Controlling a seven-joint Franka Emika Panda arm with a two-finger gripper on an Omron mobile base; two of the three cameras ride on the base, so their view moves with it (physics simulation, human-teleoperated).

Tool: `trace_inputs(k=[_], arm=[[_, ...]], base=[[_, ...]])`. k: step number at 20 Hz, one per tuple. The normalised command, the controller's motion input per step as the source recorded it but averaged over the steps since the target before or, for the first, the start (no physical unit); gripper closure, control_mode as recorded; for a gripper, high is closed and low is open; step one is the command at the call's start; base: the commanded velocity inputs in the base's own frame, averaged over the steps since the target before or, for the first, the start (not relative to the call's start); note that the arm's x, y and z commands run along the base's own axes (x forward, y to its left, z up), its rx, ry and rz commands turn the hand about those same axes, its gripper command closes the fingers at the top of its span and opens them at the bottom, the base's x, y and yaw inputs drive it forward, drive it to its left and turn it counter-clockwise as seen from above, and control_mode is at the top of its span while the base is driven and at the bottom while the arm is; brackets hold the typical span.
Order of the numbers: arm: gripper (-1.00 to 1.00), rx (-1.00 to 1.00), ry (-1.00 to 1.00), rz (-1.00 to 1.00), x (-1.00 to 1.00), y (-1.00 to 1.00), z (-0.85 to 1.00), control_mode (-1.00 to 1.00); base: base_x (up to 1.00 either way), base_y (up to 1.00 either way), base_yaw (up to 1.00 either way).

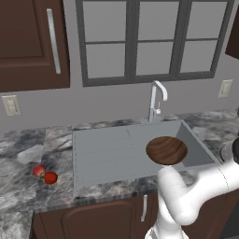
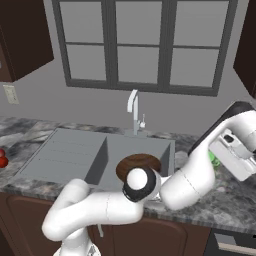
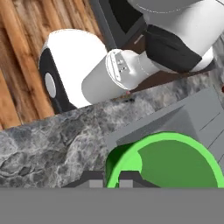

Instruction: Remove the bell pepper and apple from the sink. Then move the bowl and cup from the counter to the sink for washing.

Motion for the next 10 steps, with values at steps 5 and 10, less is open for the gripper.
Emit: trace_inputs(k=[5, 10], arm=[[1.0, -0.37, -0.18, 0.02, -0.13, 0.49, -0.38, -1.0], [1.0, -0.34, -0.2, 0.02, -0.18, 0.48, -0.4, -1.0]], base=[[0.0, 0.0, 0.0], [0.0, 0.0, 0.0]])
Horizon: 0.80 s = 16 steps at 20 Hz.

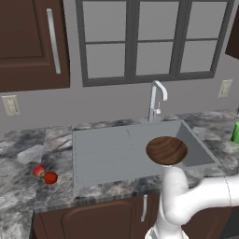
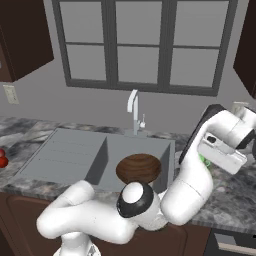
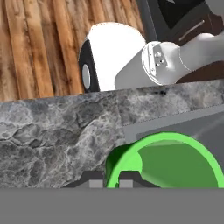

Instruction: Remove the bell pepper and apple from the sink. Then move the bowl and cup from the counter to the sink for washing.

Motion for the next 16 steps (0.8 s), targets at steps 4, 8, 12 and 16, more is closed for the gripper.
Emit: trace_inputs(k=[4, 8, 12, 16], arm=[[1.0, -0.22, -0.2, 0.0, -0.03, 0.51, -0.25, -1.0], [1.0, -0.22, -0.17, 0.0, 0.0, 0.47, -0.11, -1.0], [1.0, -0.22, -0.04, 0.0, 0.02, 0.43, -0.01, -1.0], [1.0, -0.2, 0.0, 0.0, 0.07, 0.38, 0.01, -1.0]], base=[[0.0, 0.0, 0.0], [0.0, 0.0, 0.0], [0.0, 0.0, 0.0], [0.0, 0.0, 0.0]])
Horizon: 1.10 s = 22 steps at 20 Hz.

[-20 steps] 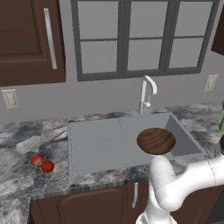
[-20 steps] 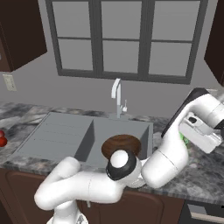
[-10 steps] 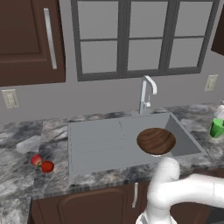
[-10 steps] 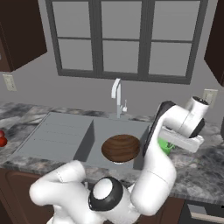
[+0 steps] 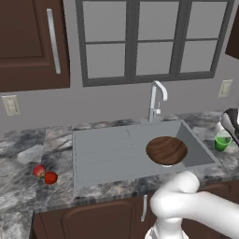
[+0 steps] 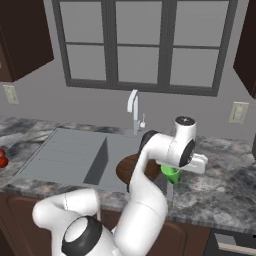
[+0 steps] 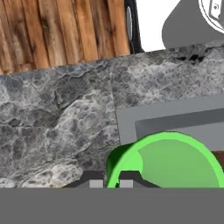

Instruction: Remove the bell pepper and apple from the sink. Then move the bowl and cup from the counter to the sink for washing.

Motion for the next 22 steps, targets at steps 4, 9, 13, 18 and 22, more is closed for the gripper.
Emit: trace_inputs(k=[4, 9, 13, 18, 22], arm=[[1.0, -0.15, 0.01, 0.0, 0.12, 0.33, 0.08, -1.0], [1.0, -0.06, 0.06, 0.0, 0.17, 0.29, 0.2, -1.0], [1.0, 0.0, 0.11, 0.0, 0.14, 0.31, 0.23, -1.0], [1.0, 0.0, 0.12, 0.0, 0.06, 0.34, 0.17, -1.0], [1.0, 0.0, 0.09, 0.0, 0.01, 0.34, 0.09, -1.0]], base=[[0.0, 0.0, 0.0], [0.0, 0.0, 0.0], [0.0, 0.0, 0.0], [0.0, 0.0, 0.0], [0.0, 0.0, 0.0]])
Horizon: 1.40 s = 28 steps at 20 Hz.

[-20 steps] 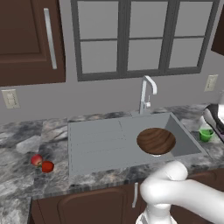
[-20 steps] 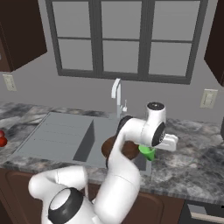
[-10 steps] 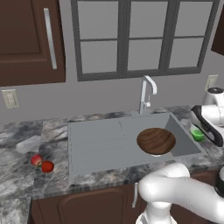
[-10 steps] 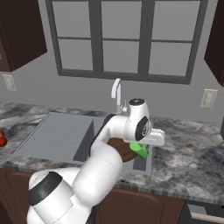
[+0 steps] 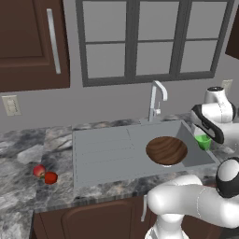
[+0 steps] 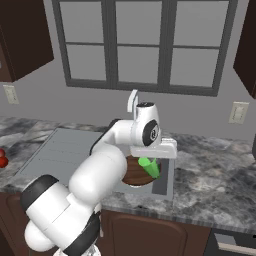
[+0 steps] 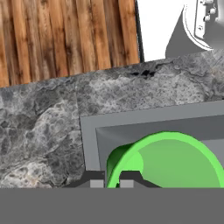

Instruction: Remove the bell pepper and apple from the sink. Then move the bowl and cup from the counter to the sink for washing.

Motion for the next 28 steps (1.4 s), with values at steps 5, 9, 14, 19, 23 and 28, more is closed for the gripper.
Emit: trace_inputs(k=[5, 9, 14, 19, 23, 28], arm=[[1.0, 0.0, 0.03, 0.0, 0.0, 0.35, 0.0, -1.0], [1.0, 0.0, 0.02, 0.0, 0.02, 0.34, -0.04, -1.0], [1.0, 0.0, 0.01, 0.0, 0.04, 0.33, -0.07, -1.0], [1.0, 0.03, 0.03, 0.01, 0.03, 0.26, -0.07, -1.0], [1.0, 0.06, 0.03, 0.02, 0.06, 0.27, -0.08, -1.0], [1.0, 0.09, 0.01, 0.04, 0.07, 0.32, -0.09, -1.0]], base=[[0.0, 0.0, 0.0], [0.0, 0.0, 0.0], [0.0, 0.0, 0.0], [0.0, 0.0, 0.0], [0.0, 0.0, 0.0], [0.0, 0.0, 0.0]])
